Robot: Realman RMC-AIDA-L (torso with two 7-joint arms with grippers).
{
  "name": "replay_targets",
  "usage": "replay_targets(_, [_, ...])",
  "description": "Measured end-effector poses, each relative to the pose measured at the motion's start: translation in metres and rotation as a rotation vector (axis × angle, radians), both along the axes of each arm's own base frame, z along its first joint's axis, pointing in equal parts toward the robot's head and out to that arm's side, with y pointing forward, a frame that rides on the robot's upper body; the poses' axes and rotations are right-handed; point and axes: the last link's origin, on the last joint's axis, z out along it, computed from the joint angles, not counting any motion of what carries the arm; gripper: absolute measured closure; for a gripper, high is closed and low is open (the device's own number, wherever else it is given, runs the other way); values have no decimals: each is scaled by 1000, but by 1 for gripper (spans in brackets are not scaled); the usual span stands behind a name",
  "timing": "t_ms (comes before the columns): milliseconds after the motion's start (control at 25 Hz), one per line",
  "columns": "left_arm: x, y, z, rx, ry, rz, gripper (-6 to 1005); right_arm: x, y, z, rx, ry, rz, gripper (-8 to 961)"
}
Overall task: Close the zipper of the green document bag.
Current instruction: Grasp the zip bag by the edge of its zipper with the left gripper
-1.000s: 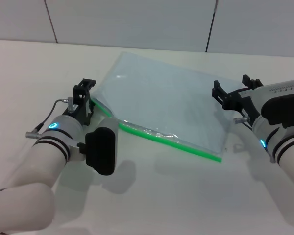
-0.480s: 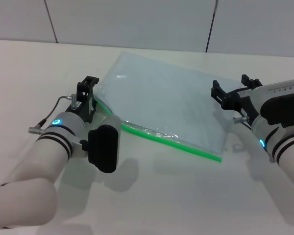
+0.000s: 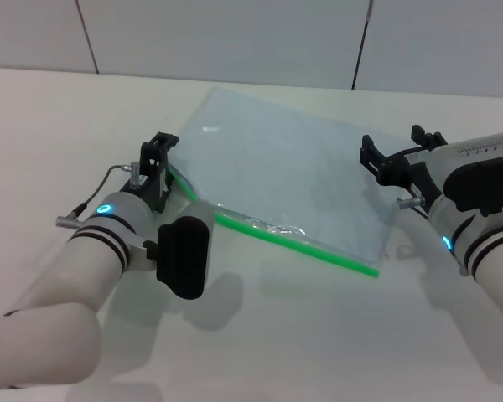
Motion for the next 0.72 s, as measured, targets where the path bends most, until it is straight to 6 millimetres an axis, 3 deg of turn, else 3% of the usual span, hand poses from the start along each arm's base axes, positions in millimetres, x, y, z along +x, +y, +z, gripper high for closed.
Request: replay_targets(720, [6, -3, -9, -56, 23, -28, 484, -1, 0, 0, -3, -2, 4, 218])
